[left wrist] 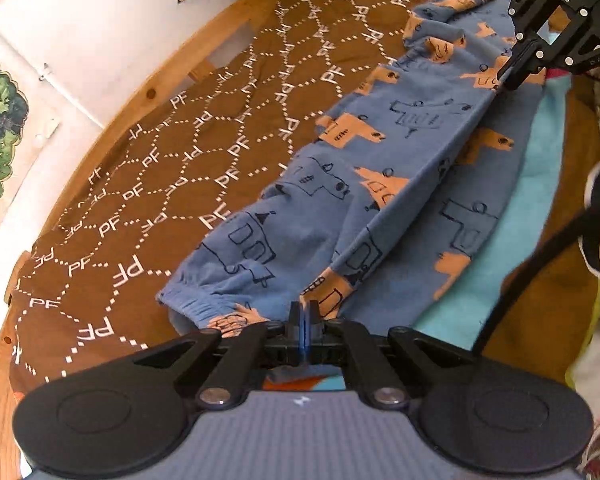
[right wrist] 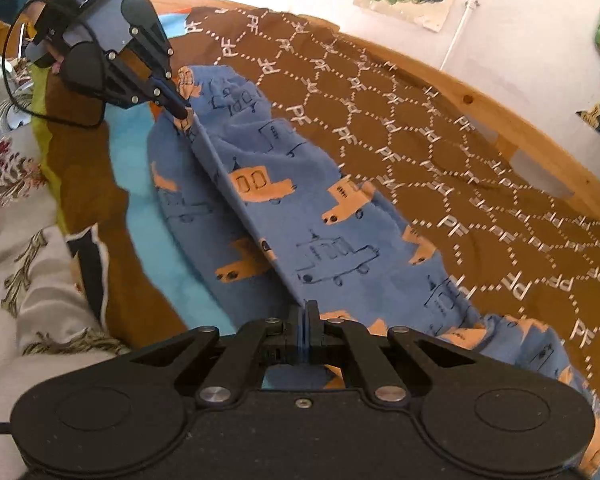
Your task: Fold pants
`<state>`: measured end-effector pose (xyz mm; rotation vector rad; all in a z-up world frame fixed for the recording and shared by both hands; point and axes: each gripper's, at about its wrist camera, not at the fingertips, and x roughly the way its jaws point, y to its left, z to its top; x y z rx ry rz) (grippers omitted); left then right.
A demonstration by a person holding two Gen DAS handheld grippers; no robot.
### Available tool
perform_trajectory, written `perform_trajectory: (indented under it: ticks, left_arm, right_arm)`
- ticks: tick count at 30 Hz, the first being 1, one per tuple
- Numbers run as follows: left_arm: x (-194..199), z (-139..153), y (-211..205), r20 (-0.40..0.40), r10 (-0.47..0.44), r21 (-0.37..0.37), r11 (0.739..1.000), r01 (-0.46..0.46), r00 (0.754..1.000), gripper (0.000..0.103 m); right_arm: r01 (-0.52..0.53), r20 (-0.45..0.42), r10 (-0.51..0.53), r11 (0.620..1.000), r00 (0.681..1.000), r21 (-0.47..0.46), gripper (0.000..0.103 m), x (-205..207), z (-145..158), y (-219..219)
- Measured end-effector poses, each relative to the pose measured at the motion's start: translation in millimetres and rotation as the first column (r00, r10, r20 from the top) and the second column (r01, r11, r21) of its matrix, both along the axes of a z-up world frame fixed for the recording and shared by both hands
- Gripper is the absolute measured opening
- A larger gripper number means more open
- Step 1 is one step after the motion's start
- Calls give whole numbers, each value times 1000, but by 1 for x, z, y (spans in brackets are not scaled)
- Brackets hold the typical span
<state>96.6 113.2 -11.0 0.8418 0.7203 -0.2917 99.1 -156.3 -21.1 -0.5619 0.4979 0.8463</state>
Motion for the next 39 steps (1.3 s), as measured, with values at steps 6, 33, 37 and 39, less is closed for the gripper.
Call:
perform_trajectory:
  ticks: [6,33,37,39]
  left_arm:
    - [0,-7,-3,-9,-12,24,1000,12,1000,3]
    - [-4,-8,-1,-79,-56,37,998,59,995,4]
    - [0,13,9,-153,22,-187,981,-51,988,24]
    - [1,25,11,-157,77,-307,944,-123,985,55]
  right_arm:
    - [12,-24,-12,1000,1000,6,13,4,-6,-2]
    - [-54,-55,50,996,997,-76,8,-6,-10,-5]
    - [-30,-73,26,999,997,-44,36,-4,-1,-13]
    - [15,-86,-16,1000,996,-7,47,-1,6,-23]
